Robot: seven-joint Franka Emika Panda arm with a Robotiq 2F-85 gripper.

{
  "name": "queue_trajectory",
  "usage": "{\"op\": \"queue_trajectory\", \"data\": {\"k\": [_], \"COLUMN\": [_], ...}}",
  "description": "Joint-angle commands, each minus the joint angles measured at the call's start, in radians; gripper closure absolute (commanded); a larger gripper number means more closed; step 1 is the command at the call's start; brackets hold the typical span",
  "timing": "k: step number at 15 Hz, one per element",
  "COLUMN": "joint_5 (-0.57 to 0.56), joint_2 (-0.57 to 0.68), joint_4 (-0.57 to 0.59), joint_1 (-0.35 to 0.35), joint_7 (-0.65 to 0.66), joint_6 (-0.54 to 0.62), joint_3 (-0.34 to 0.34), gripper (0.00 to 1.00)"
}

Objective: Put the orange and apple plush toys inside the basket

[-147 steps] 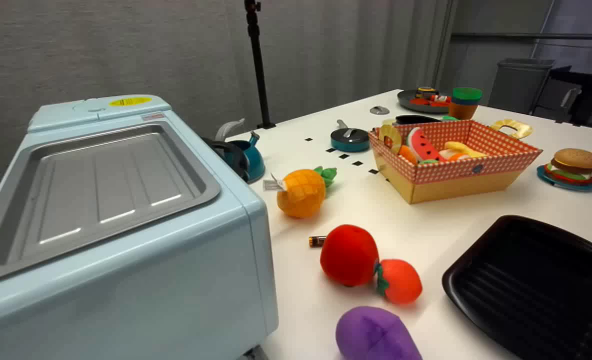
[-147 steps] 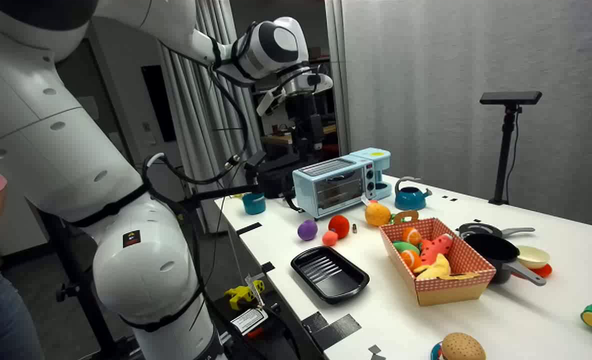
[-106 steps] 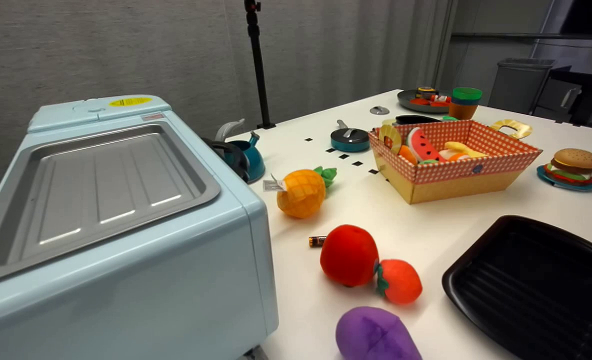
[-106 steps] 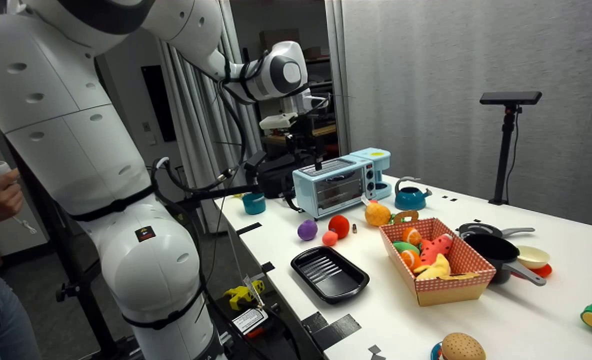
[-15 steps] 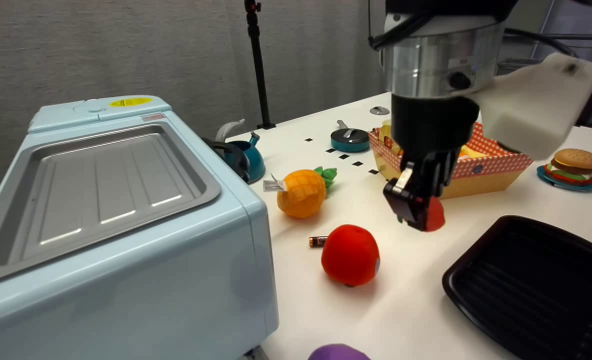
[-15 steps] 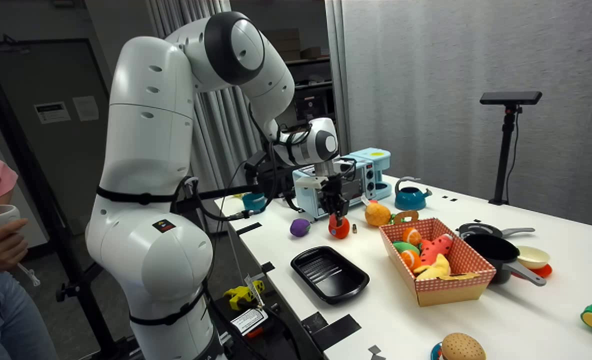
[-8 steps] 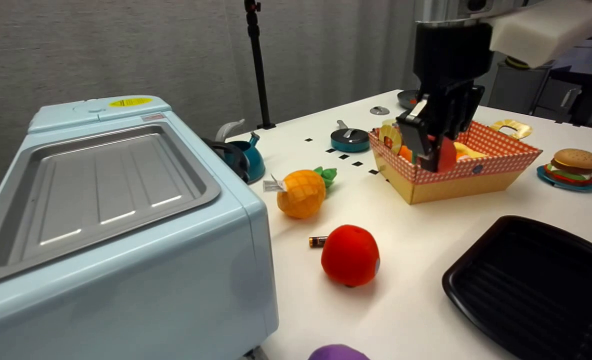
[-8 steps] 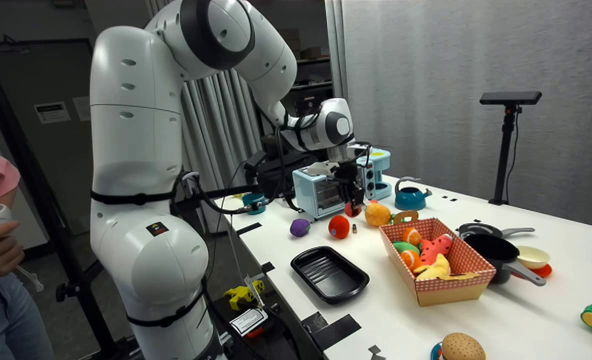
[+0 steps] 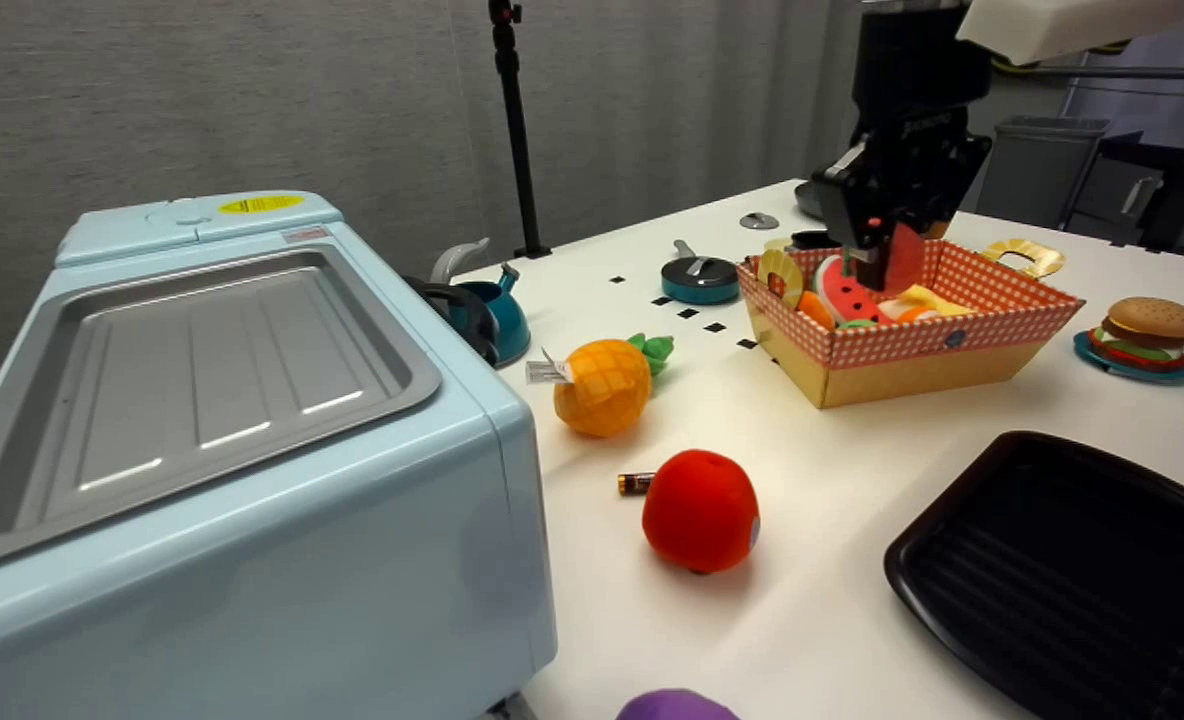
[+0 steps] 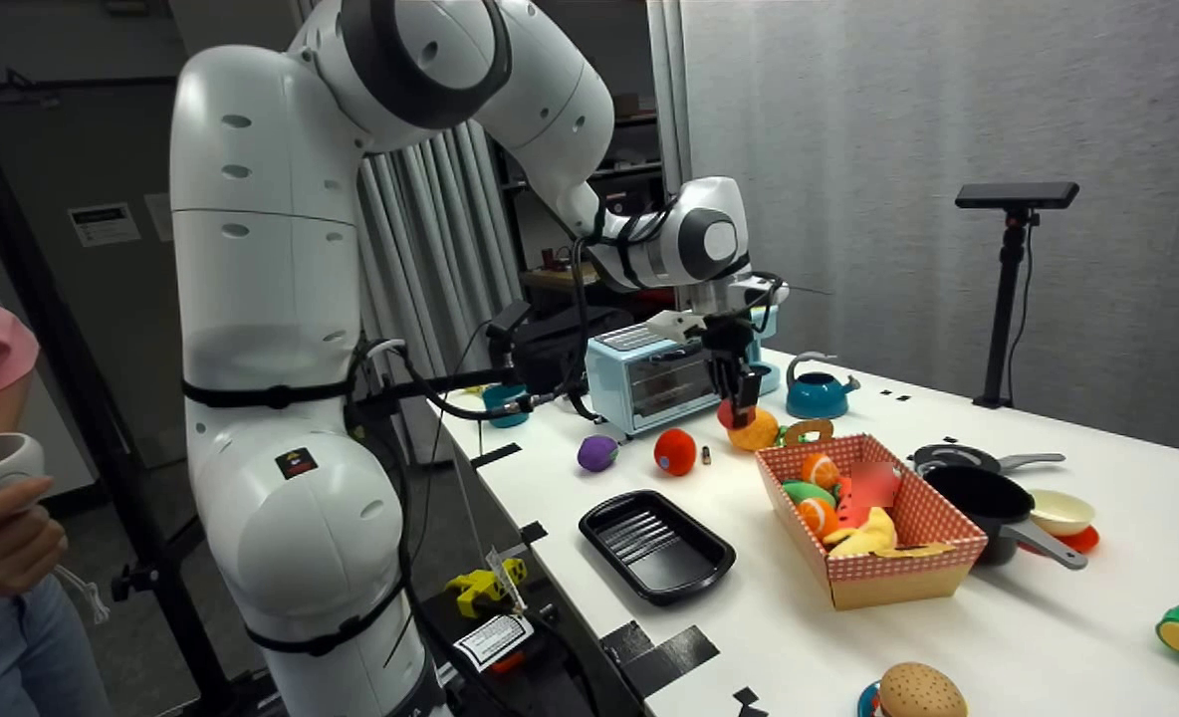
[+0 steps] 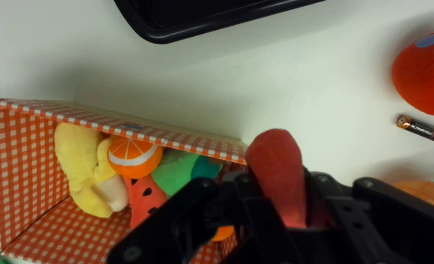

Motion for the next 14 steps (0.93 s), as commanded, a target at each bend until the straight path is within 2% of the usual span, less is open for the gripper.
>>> {"op": "queue_trajectory", "data": {"k": [1, 4, 6, 7, 10, 14], "joint_5": [0.03, 0.03, -0.003, -0.004, -0.053, -0.061], "joint_2": [-0.01, -0.009, -0.008, 0.043, 0.077, 0.127], "joint_4": [0.005, 0.007, 0.008, 0.04, 0.078, 0.123], "joint_1": [-0.015, -0.016, -0.006, -0.041, -0.049, -0.072], "joint_7": [0.055, 0.114, 0.201, 0.191, 0.271, 0.308], "joint_6": [-0.012, -0.015, -0.02, 0.014, -0.018, -0.017], "joint_3": [-0.002, -0.005, -0.017, -0.041, -0.089, -0.133], "gripper": [0.95, 0.95, 0.95, 0.95, 0.95, 0.95]}}
